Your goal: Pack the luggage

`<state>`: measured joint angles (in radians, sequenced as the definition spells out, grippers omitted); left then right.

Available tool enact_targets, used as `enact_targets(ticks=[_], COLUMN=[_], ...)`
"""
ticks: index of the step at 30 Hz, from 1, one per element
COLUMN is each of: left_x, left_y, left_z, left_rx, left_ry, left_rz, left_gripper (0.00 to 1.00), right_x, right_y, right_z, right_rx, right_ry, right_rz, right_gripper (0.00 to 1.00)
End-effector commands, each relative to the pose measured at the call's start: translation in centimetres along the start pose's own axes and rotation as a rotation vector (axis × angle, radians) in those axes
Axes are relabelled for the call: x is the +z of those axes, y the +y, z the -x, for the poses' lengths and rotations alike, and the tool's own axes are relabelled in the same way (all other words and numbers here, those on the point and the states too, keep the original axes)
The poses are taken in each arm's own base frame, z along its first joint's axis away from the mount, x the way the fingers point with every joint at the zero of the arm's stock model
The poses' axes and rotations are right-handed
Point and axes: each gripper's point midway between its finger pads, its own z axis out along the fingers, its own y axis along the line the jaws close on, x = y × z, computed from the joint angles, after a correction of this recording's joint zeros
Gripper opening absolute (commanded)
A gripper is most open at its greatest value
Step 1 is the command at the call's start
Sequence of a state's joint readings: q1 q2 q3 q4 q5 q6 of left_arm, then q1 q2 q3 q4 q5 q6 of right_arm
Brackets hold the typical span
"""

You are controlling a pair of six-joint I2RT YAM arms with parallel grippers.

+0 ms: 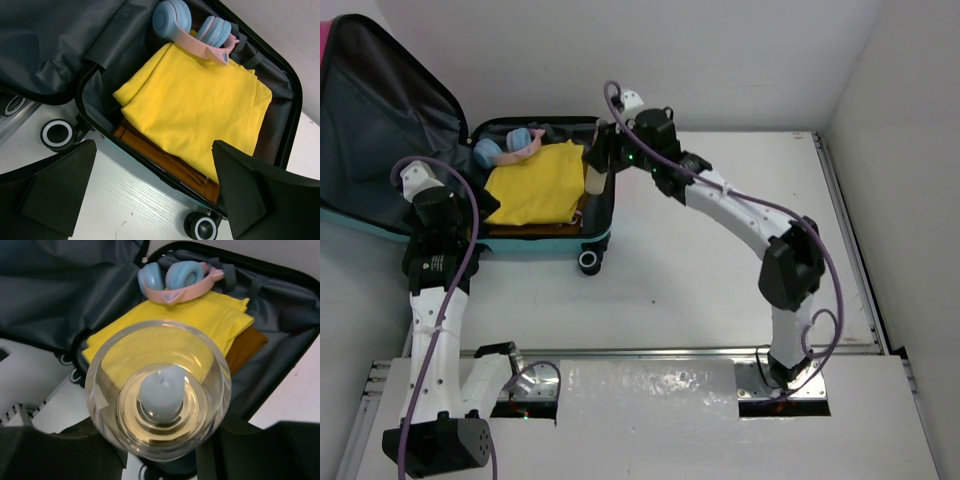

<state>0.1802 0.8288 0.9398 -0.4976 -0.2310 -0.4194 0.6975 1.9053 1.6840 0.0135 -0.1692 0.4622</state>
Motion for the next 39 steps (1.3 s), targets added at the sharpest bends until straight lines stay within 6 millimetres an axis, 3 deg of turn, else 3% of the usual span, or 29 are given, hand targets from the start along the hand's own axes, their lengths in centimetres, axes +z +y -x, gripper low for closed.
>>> enact_targets(ticks=[1, 2, 3, 6, 12, 13, 14, 15, 16, 20, 22, 23, 25, 26, 28, 29, 31, 32, 33, 34, 35, 36, 37, 38, 39], left_x=[-0.1, 0.0, 0.0, -0.1, 0.1, 0.1, 0.1, 0.2, 0.2, -0.2, -0.4, -1.0, -0.2, -0.7, -0.1, 0.0, 0.0, -1.1, -0.4, -1.5, -1.0, -1.8, -2.8, -1.3, -1.2], left_y=[0.0, 0.0, 0.1, 0.1, 0.0, -0.2, -0.2, -0.2, -0.3, -0.8, -1.8, -2.7, -2.9, -3.8, -3.6, -4.3, -3.0, -3.4, -2.0, -1.8, -0.6, 1.4, 1.8, 2.8, 4.3], left_z=[0.9, 0.9, 0.9, 1.0, 1.0, 0.9, 0.9, 0.9, 0.9, 2.8, 4.5, 6.6, 7.1, 9.1, 10.3, 12.3, 13.8, 16.4, 16.6, 19.0, 18.9, 20.3, 22.3, 21.9, 22.7], left_rx=[0.005, 0.007, 0.008, 0.008, 0.007, 0.008, 0.008, 0.009, 0.011, -0.004, -0.005, -0.015, -0.012, -0.03, -0.033, -0.038, -0.035, -0.057, -0.043, -0.073, -0.057, -0.034, -0.046, -0.003, 0.001], left_ry=[-0.044, -0.042, -0.044, -0.046, -0.04, -0.034, -0.033, -0.027, -0.023, -0.038, -0.041, -0.07, -0.038, -0.076, -0.084, -0.112, -0.128, -0.183, -0.177, -0.243, -0.238, -0.293, -0.343, -0.295, -0.294], left_rz=[-0.002, 0.0, 0.003, 0.007, 0.001, -0.008, -0.007, -0.006, -0.009, 0.007, 0.002, -0.013, 0.018, 0.004, 0.055, 0.059, 0.173, 0.186, 0.286, 0.324, 0.412, 0.536, 0.566, 0.631, 0.688], left_gripper=[1.0, 1.0, 1.0, 1.0, 1.0, 1.0, 1.0, 1.0, 1.0, 1.0, 1.0, 1.0, 1.0, 1.0, 1.0, 1.0, 1.0, 1.0, 1.0, 1.0, 1.0, 1.0, 1.0, 1.0, 1.0], right_x=[3.5, 5.8, 6.1, 7.5, 6.7, 6.8, 6.9, 6.8, 6.7, 5.9, 5.2, 4.6, 3.3, 2.3, 0.1, -0.5, -1.8, -2.4, -3.5, -3.9, -5.5, -6.4, -7.2, -8.1, -10.0], right_y=[0.1, -1.4, -0.8, -2.9, -4.7, -4.7, -4.4, -4.3, -4.3, -5.3, -6.4, -6.6, -8.6, -8.8, -10.4, -10.7, -11.5, -11.7, -11.2, -11.4, -10.5, -10.3, -10.7, -10.6, -9.4], right_z=[-1.1, -4.1, -1.9, -3.6, -8.0, -8.3, -8.6, -8.1, -7.9, -4.4, -2.9, -1.3, 0.0, 0.8, 1.9, 2.3, 2.7, 2.3, 3.2, 1.5, 2.7, 2.4, 0.1, -0.3, 1.1], right_rx=[0.033, 0.057, 0.052, 0.035, 0.051, 0.052, 0.056, 0.047, 0.044, -0.026, -0.053, -0.064, -0.09, -0.105, -0.162, -0.181, -0.23, -0.239, -0.257, -0.264, -0.268, -0.265, -0.257, -0.251, -0.258], right_ry=[0.12, 0.193, 0.179, 0.21, 0.263, 0.273, 0.287, 0.291, 0.292, 0.24, 0.223, 0.193, 0.179, 0.169, 0.149, 0.143, 0.153, 0.178, 0.167, 0.212, 0.185, 0.189, 0.241, 0.244, 0.199], right_rz=[0.085, 0.08, 0.098, 0.047, 0.004, 0.007, 0.025, 0.027, 0.025, -0.068, -0.124, -0.147, -0.246, -0.28, -0.396, -0.419, -0.476, -0.486, -0.484, -0.476, -0.467, -0.466, -0.474, -0.472, -0.456], right_gripper=[0.0, 0.0, 0.0, 0.0, 0.01, 0.12, 0.54, 0.79, 0.99, 0.99, 0.99, 0.99, 0.99, 0.99, 0.99, 0.99, 0.99, 0.99, 0.99, 0.99, 0.99, 0.99, 0.99, 0.99, 0.99])
